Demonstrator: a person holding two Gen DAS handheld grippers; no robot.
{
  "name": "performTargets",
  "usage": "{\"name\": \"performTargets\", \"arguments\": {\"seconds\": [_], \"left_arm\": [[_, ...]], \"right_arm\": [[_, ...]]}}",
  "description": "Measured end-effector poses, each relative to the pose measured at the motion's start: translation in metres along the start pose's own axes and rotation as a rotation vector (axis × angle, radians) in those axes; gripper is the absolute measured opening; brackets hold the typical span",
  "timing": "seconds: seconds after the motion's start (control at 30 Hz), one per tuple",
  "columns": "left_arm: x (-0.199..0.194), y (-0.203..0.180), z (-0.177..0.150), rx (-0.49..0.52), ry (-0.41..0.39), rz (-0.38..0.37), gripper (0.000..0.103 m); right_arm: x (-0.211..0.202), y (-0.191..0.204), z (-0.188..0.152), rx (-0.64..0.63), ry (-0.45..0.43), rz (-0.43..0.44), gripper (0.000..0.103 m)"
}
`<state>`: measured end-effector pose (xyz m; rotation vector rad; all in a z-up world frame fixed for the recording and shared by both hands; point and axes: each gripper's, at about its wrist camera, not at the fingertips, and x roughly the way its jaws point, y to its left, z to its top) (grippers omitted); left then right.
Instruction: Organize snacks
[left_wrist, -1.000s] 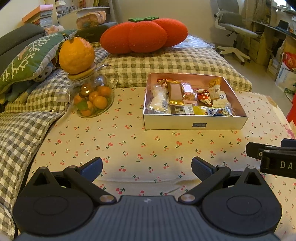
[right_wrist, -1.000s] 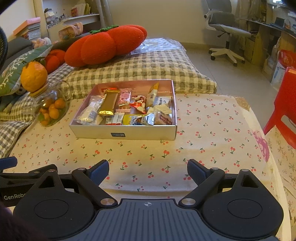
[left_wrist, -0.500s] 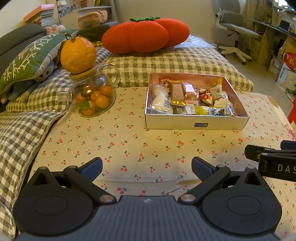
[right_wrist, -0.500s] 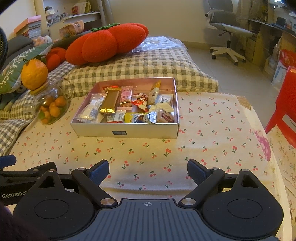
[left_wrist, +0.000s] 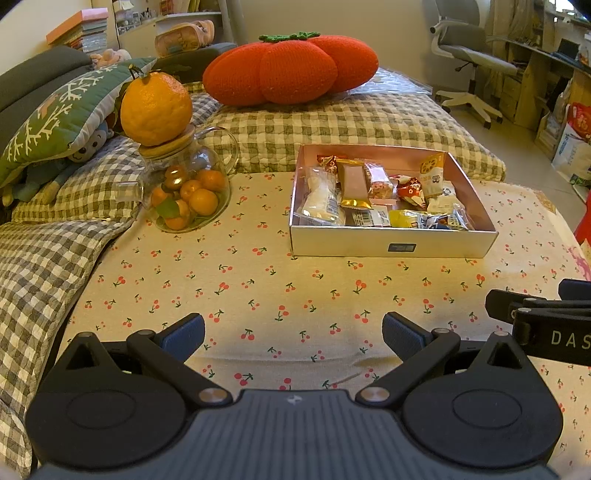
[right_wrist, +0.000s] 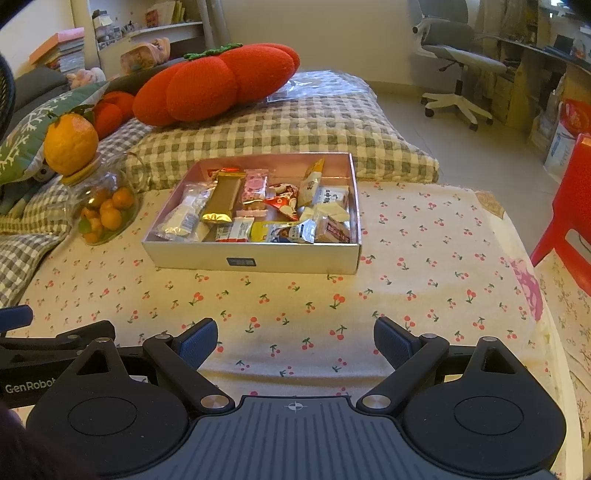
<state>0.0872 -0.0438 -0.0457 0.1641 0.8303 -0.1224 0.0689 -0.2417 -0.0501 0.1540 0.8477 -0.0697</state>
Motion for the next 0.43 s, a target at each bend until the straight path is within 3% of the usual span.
{"name": "performTargets", "arguments": {"seconds": [0.43], "left_arm": [[0.0006,-0.0018,-0.0009,0.015,0.009,-0.006,0.102]], "right_arm": [[-0.0001,0.0007,-0.0001,-0.001,0.005,0.000,0.094]]}}
